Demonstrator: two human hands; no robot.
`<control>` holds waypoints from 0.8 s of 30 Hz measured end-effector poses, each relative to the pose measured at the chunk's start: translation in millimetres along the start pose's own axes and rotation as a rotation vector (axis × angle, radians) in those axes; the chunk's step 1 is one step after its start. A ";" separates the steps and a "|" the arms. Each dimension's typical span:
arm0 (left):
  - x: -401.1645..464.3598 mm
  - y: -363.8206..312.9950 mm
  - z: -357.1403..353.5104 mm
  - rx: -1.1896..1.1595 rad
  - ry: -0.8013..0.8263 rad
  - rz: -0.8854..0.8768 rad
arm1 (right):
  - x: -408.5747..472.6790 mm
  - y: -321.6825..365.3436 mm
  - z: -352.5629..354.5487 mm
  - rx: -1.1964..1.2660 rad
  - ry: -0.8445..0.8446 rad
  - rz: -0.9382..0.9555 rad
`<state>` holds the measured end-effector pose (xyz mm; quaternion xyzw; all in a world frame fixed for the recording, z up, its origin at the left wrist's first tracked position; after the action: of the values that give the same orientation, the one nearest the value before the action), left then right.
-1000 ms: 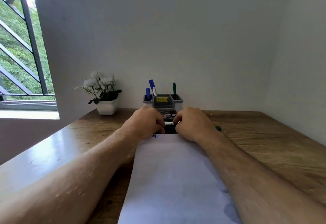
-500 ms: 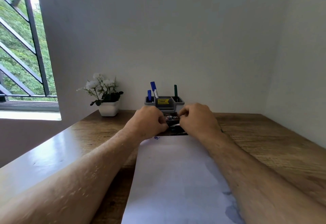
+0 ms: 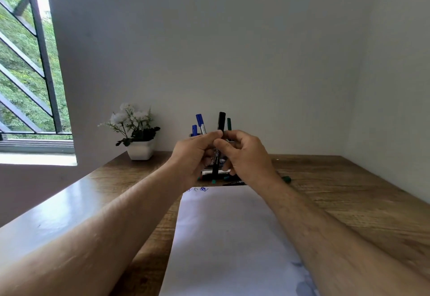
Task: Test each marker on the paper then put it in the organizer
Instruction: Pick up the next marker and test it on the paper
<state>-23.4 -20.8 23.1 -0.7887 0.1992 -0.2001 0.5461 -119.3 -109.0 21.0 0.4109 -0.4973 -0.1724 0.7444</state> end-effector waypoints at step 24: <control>9.7 -2.9 9.7 -0.171 0.023 -0.144 | -4.0 13.2 15.1 -0.521 -0.099 0.299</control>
<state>-9.9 -17.5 23.7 -0.8424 0.1645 -0.2303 0.4586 -136.4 -105.0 31.5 0.1194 -0.5268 -0.2023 0.8169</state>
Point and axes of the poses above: each hand's wrist, its own x-axis towards the middle knuckle, its own z-axis out of the back of the hand, y = z × x, the point moved 2 cm from there along x, towards the middle knuckle, and after that the axes turned 11 degrees about -y, right-handed, at the moved point
